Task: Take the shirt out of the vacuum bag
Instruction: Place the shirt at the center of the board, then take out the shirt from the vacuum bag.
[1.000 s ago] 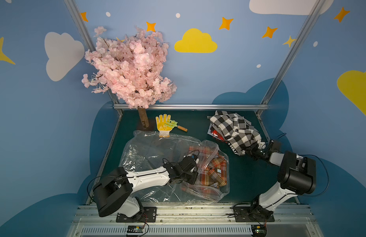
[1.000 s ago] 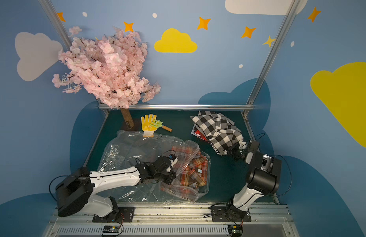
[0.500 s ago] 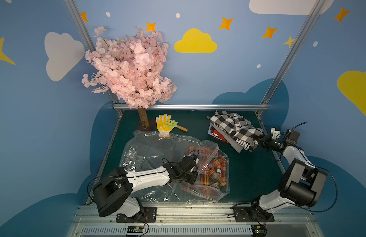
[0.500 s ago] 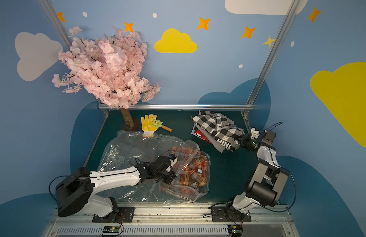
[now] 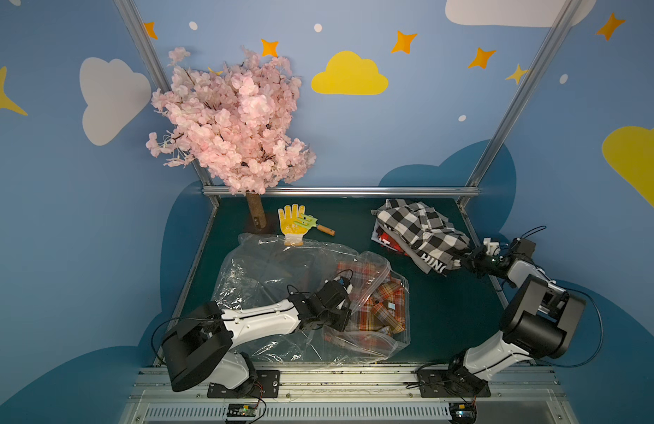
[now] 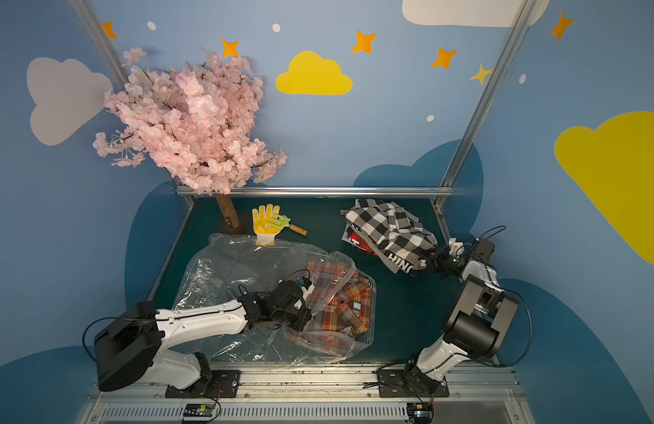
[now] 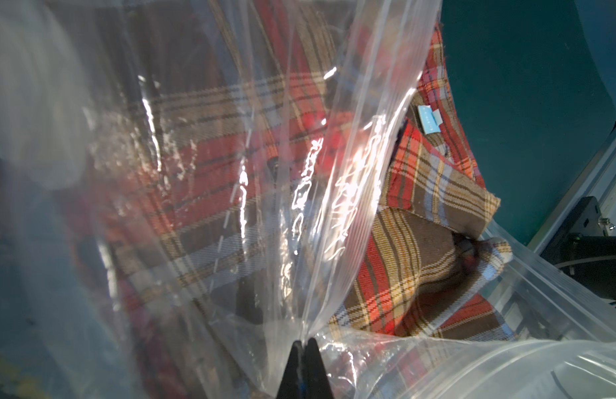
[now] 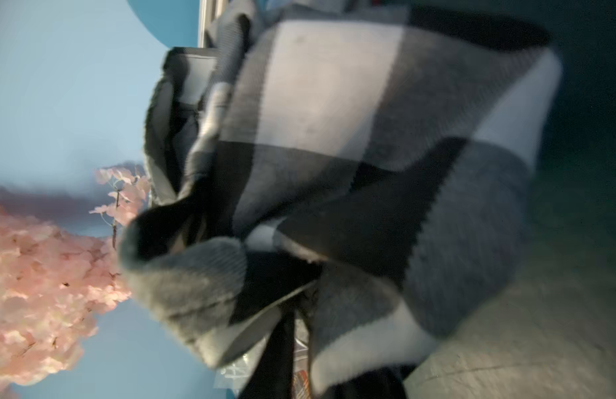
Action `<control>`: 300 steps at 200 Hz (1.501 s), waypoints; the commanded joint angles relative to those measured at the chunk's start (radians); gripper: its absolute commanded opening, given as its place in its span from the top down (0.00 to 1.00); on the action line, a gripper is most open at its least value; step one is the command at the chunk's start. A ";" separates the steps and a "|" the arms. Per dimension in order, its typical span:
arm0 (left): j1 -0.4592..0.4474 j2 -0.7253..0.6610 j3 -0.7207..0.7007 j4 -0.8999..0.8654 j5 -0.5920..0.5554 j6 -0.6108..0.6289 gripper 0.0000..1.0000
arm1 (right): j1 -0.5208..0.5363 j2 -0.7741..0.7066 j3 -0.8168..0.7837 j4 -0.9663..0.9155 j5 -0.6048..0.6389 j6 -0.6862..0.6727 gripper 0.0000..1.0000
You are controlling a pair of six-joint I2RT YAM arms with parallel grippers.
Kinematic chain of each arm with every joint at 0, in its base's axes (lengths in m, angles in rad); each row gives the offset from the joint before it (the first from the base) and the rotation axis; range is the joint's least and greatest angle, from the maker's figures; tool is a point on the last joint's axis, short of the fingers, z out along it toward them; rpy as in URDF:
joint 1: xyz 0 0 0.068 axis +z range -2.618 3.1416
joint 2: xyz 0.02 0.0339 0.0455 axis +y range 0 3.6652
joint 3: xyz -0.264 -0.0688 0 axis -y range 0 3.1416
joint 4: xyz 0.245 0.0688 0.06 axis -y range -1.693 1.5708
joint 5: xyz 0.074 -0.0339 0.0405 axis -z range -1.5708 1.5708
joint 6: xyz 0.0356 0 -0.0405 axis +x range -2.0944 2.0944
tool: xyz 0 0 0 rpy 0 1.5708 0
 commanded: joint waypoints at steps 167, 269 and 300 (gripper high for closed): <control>0.014 -0.079 0.057 -0.064 0.024 0.024 0.97 | 0.215 -0.545 -0.397 -0.053 -0.128 0.179 0.35; -0.017 -0.041 0.054 -0.003 0.043 0.028 0.97 | 0.743 -0.846 -0.717 -0.066 0.105 0.394 0.34; -0.023 -0.024 0.041 0.019 0.046 0.021 0.97 | 0.850 -0.966 -0.753 -0.147 0.178 0.454 0.34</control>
